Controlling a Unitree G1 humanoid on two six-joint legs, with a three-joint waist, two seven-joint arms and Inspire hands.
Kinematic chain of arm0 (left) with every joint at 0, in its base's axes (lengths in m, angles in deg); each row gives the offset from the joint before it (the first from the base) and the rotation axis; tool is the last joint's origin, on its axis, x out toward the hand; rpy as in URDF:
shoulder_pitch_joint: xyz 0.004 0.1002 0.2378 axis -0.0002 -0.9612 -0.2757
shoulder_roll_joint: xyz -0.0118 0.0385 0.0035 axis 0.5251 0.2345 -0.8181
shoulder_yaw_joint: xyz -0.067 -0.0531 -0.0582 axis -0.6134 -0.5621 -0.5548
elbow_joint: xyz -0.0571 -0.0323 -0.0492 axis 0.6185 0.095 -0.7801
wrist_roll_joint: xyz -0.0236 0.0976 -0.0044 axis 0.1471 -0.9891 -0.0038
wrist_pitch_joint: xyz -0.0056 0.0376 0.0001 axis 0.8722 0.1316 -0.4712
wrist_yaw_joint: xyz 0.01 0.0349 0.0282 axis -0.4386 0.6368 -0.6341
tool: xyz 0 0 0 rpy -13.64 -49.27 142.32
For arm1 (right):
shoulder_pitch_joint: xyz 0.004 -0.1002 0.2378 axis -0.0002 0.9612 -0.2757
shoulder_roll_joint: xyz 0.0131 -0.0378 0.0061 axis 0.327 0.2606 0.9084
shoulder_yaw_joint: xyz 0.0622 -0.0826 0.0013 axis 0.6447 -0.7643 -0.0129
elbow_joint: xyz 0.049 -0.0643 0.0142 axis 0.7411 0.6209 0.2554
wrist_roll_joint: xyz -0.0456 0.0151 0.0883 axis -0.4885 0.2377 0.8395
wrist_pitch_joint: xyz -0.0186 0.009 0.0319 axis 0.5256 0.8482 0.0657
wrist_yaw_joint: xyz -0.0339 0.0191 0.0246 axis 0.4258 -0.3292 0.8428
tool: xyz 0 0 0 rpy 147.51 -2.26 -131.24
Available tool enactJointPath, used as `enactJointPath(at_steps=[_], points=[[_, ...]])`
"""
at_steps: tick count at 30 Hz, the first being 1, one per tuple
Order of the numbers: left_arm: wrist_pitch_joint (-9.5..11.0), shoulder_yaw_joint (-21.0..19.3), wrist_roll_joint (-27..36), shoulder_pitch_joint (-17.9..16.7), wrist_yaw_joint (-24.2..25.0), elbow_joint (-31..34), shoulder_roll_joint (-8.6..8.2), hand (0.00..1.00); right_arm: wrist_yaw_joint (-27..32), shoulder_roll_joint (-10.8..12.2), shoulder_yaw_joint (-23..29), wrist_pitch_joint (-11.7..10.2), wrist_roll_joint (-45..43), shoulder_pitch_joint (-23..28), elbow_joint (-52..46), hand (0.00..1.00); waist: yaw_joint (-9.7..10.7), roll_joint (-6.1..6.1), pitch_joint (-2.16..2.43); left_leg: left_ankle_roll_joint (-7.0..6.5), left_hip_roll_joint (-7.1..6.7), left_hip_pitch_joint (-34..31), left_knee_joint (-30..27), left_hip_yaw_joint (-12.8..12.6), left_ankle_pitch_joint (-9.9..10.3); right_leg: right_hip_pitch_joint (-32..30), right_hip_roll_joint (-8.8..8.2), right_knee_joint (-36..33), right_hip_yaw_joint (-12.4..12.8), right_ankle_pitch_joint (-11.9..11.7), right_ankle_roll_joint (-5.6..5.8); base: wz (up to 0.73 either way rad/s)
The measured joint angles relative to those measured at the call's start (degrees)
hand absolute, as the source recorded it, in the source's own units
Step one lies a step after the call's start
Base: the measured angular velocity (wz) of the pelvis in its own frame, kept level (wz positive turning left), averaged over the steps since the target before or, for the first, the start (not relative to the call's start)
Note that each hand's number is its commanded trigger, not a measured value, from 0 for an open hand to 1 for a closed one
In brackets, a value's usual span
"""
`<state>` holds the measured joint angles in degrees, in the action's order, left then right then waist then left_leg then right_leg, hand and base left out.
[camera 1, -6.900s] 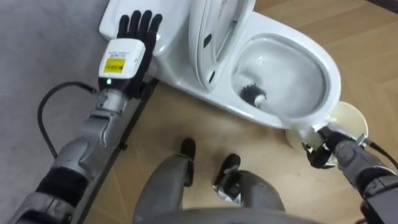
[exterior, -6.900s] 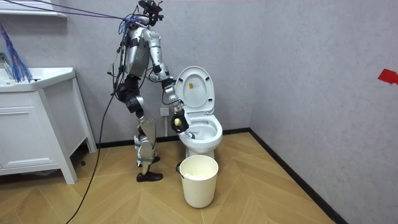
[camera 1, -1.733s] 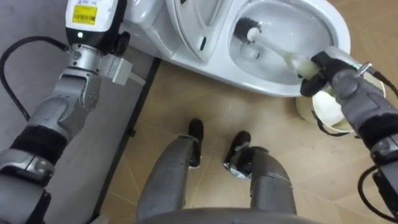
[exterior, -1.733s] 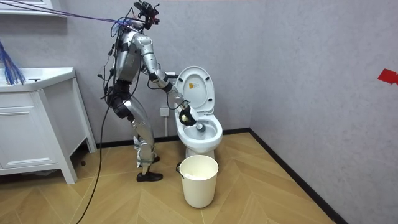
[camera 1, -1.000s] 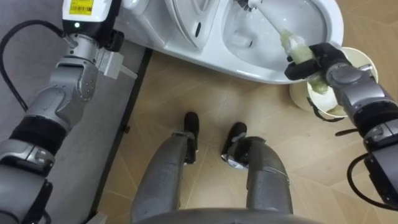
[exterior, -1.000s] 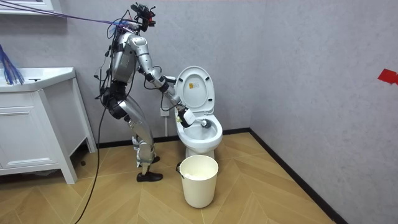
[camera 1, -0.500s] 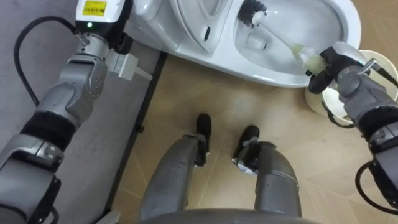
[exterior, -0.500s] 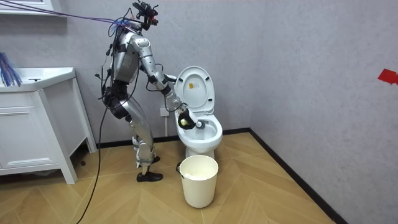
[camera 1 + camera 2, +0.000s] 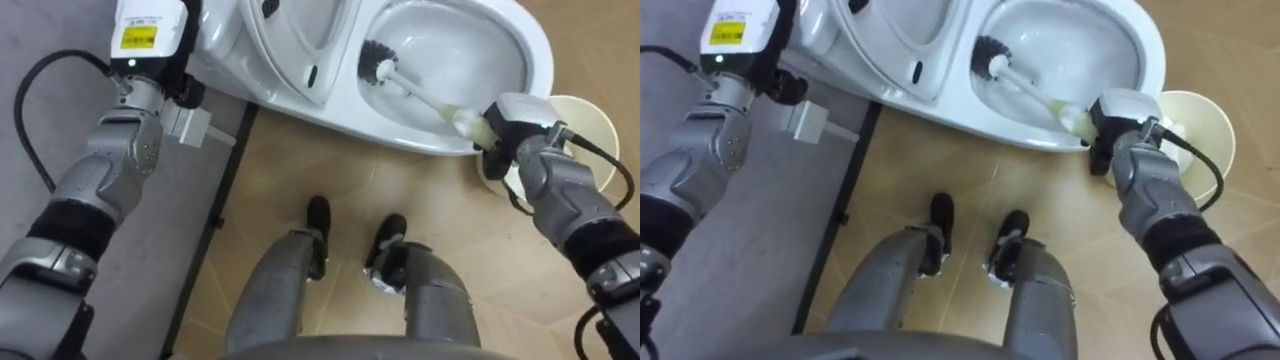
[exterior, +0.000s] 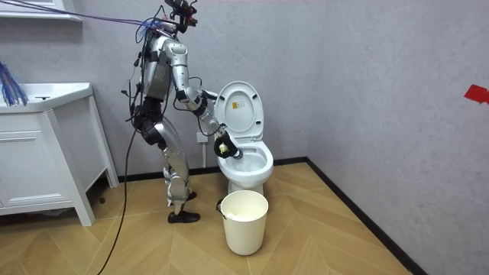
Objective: Brush toilet
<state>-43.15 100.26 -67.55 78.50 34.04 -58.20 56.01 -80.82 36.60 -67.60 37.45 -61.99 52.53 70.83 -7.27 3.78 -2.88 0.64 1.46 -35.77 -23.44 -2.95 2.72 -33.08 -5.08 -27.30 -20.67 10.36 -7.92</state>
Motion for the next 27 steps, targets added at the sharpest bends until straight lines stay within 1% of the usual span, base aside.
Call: enactJointPath(at_steps=[1,2,3,4,5,7,8,9,10,11,12,13,15,16,17,18,19,20,21,22,23,25,27], points=[[0.16,-0.04,0.01,-0.28,0.63,-0.01,0.01,0.0,-0.31,-0.04,0.0,-0.08,-0.46,0.49,0.0,1.0,0.04,-0.23,0.14,0.0,-0.03,0.65,0.13,-0.04,0.0,0.74,0.01,0.35,0.03,0.05,0.08,0.0],[0.3,-0.38,0.0,-1.1,1.69,-0.01,0.02,0.0,-0.79,-0.02,0.01,-0.48,-2.13,1.33,-0.01,1.0,0.21,-0.83,0.5,-0.01,-0.09,1.8,0.18,-0.19,0.0,1.95,-0.01,0.72,0.14,0.3,0.31,0.0],[0.43,-0.53,0.0,-1.74,2.5,-0.04,0.01,0.0,-1.16,0.19,-0.09,-1.0,-2.93,2.16,0.0,1.0,0.4,-1.52,0.77,-0.02,-0.21,2.85,0.29,-0.17,0.02,3.11,-0.13,0.89,0.05,0.67,0.47,0.04],[0.53,-0.52,0.01,-2.02,3.06,-0.04,0.0,0.0,-1.19,0.15,-0.19,-1.38,-3.3,2.77,0.09,1.0,0.48,-1.87,0.87,-0.02,-0.28,3.5,0.47,-0.18,0.02,3.83,-0.15,1.03,0.0,0.89,0.61,0.11],[0.72,-0.57,0.3,-3.3,3.97,0.04,0.01,0.0,-1.28,0.09,-0.4,-1.78,-3.57,4.22,0.25,1.0,0.5,-2.73,1.25,-0.02,-0.32,4.86,1.1,-0.23,0.02,5.29,-0.11,1.61,-0.2,1.16,0.79,0.11],[1.02,-1.11,1.7,-5.1,4.46,0.82,0.01,0.0,-1.37,0.03,-0.53,-1.99,-3.94,6.88,-0.23,1.0,0.49,-3.9,1.74,0.0,-0.36,6.77,1.49,-0.19,0.18,7.52,-0.01,2.4,-0.51,1.54,0.97,0.1],[1.17,-1.43,2.23,-6.84,4.64,1.34,-0.05,0.0,-1.61,0.01,-0.24,-2.2,-4.22,8.39,-0.31,1.0,0.52,-4.48,1.88,0.02,-0.32,8.42,1.95,-0.22,0.4,9.32,0.18,3.13,-0.57,1.63,1.09,0.07],[1.23,-1.52,2.23,-7.63,4.65,1.39,-0.11,0.0,-1.84,-0.02,0.11,-2.47,-4.42,9.07,-0.31,1.0,0.52,-4.63,1.95,0.02,-0.3,9.27,2.09,-0.21,0.51,10.29,0.3,3.57,-0.57,1.69,1.19,0.0],[1.33,-2.02,2.24,-9.91,5.07,1.8,-0.3,0.0,-1.93,-0.13,0.37,-2.94,-4.68,10.52,-0.32,1.0,0.52,-4.75,2.03,0.01,-0.26,10.73,2.09,-0.11,0.92,12.22,0.53,4.36,-0.59,1.82,1.41,0.0],[1.4,-2.42,2.24,-11.91,5.33,2.16,-0.39,0.0,-1.96,-0.13,0.83,-3.23,-5.75,11.98,-0.46,1.0,0.49,-4.68,2.2,0.04,-0.11,12.08,2.03,-0.13,1.54,13.95,0.8,5.17,-0.74,2.29,2.11,0.0],[1.68,-2.89,2.24,-13.7,5.34,2.26,-0.73,0.0,-2.15,-0.09,1.07,-3.25,-6.79,13.32,-0.47,1.0,0.47,-4.5,2.31,0.02,-0.02,13.62,2.26,-0.03,2.09,15.84,1.01,6.02,-1.07,2.43,2.36,0.0],[1.83,-3.21,2.24,-14.5,5.41,2.31,-1.0,0.0,-2.47,-0.09,1.38,-3.26,-6.8,13.94,-0.48,1.0,0.47,-4.49,2.33,0.11,-0.05,14.47,2.47,-0.01,2.21,16.73,1.02,6.35,-1.17,2.48,2.43,0.05],[1.43,-5.36,2.32,-19.0,6.65,4.64,-2.56,0.0,-3.08,0.15,2.99,-3.26,-7.92,16.04,-0.89,1.0,0.48,-4.41,2.68,0.15,-0.17,17.0,3.35,-0.04,2.63,19.64,1.09,7.72,-1.63,2.49,2.42,0.09],[1.34,-5.94,2.43,-20.48,6.94,5.23,-3.1,0.0,-3.09,0.19,3.35,-3.24,-8.57,16.89,-1.26,1.0,0.49,-4.41,2.69,0.13,-0.28,17.82,3.69,0.04,2.71,20.51,1.08,8.02,-1.74,2.49,2.42,0.17],[1.24,-7.14,2.44,-23.59,7.14,6.97,-4.16,0.0,-3.18,0.37,4.47,-3.15,-9.34,19.13,-2.48,1.0,0.38,-4.37,2.76,0.15,-0.4,19.46,4.15,0.3,3.16,22.46,1.12,8.71,-2.34,2.53,2.55,0.18],[0.92,-7.81,3.02,-26.73,7.89,8.11,-4.92,0.0,-3.28,0.46,4.84,-3.0,-9.39,21.16,-3.47,1.0,0.03,-4.38,2.76,0.19,-0.61,21.18,4.18,0.96,3.74,24.49,1.17,9.22,-2.43,2.92,2.87,0.16],[0.8,-8.17,3.63,-28.26,8.21,8.41,-5.25,0.0,-3.47,0.63,5.06,-2.92,-9.41,21.84,-3.59,1.0,-0.07,-4.4,2.78,0.26,-0.74,22.0,4.21,1.51,3.92,25.61,1.21,9.76,-2.73,3.01,3.0,0.16],[0.11,-8.88,4.37,-30.9,9.59,8.34,-5.7,0.0,-4.23,1.27,6.03,-2.56,-9.45,23.19,-3.7,1.0,-0.36,-4.55,2.78,0.29,-1.03,23.45,4.37,2.1,4.07,27.74,1.28,10.91,-3.18,3.14,3.23,0.14],[-0.49,-9.19,4.42,-32.38,10.42,8.16,-5.71,0.0,-4.56,1.65,6.6,-2.45,-9.49,23.95,-3.88,1.0,-0.52,-4.77,2.73,0.3,-1.11,24.11,4.47,2.2,4.22,28.67,1.35,11.4,-3.27,3.2,3.33,0.16],[-1.92,-9.75,4.37,-35.4,12.03,7.63,-5.89,0.0,-5.19,2.09,7.31,-2.34,-9.49,25.29,-4.75,1.0,-0.74,-4.87,2.93,0.37,-1.11,25.15,4.56,2.31,4.63,30.01,1.53,12.09,-3.51,3.34,3.51,0.09],[-3.87,-10.51,4.37,-38.32,13.69,7.1,-6.35,0.0,-5.85,2.43,8.01,-2.13,-9.78,26.42,-5.76,1.0,-0.92,-5.16,3.05,0.27,-1.08,25.66,4.52,2.43,5.04,30.86,1.74,12.72,-3.62,3.39,3.58,0.08],[-5.67,-11.49,4.45,-41.79,15.9,5.81,-7.1,0.0,-6.87,3.41,9.63,-1.5,-10.65,27.7,-7.26,1.0,-1.04,-5.75,2.88,0.28,-1.15,26.34,4.64,2.54,5.22,31.95,1.85,13.4,-4.06,3.41,3.61,0.14],[-6.64,-12.75,6.45,-43.77,18.08,3.8,-8.7,0.0,-7.05,4.29,10.84,-1.2,-11.57,28.29,-8.02,1.0,-2.03,-5.84,2.75,0.39,-0.91,27.04,4.78,2.26,5.93,33.18,2.25,13.91,-4.65,3.5,3.78,0.19]])
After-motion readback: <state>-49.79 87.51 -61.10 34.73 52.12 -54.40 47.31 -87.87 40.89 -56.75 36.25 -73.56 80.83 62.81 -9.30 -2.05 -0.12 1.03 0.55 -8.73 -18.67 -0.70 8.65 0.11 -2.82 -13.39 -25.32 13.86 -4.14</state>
